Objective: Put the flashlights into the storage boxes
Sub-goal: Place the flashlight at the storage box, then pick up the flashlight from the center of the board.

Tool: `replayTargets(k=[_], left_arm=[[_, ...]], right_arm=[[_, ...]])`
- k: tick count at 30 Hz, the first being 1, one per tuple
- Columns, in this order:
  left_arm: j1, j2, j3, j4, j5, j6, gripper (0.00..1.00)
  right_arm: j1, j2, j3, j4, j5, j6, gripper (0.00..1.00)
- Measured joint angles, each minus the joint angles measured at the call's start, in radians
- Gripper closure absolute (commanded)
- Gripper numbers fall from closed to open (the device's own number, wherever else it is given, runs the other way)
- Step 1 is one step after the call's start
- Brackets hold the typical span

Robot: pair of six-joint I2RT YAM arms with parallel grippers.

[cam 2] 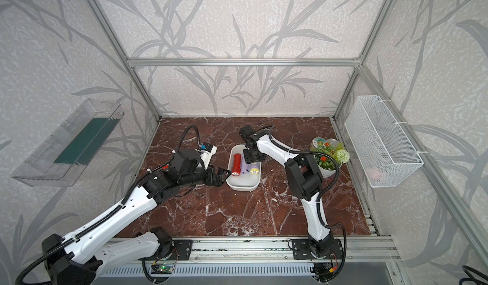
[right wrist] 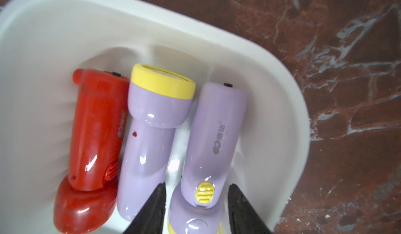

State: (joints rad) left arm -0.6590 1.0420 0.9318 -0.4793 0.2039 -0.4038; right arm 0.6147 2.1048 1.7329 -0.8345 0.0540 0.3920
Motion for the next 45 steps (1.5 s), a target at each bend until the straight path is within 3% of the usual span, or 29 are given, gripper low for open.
replayTargets(k=[15, 28, 38, 45], left_arm=[[-0.007, 0.118, 0.029, 0.042, 0.07, -0.034, 0.01], [-0.146, 0.353, 0.213, 0.09, 0.12, -0.066, 0.01], [-0.216, 0.509, 0.355, 0.092, 0.156, -0.071, 0.02], [-0.224, 0.532, 0.383, 0.091, 0.168, -0.07, 0.01]], right_arm=[[-0.016, -0.289, -0.125, -0.006, 0.108, -0.054, 0.48], [-0.247, -0.457, -0.523, 0.06, 0.122, -0.095, 0.45], [-0.375, -0.57, -0.624, 0.105, 0.137, -0.13, 0.3], [-0.419, -0.585, -0.665, 0.12, 0.136, -0.134, 0.26]])
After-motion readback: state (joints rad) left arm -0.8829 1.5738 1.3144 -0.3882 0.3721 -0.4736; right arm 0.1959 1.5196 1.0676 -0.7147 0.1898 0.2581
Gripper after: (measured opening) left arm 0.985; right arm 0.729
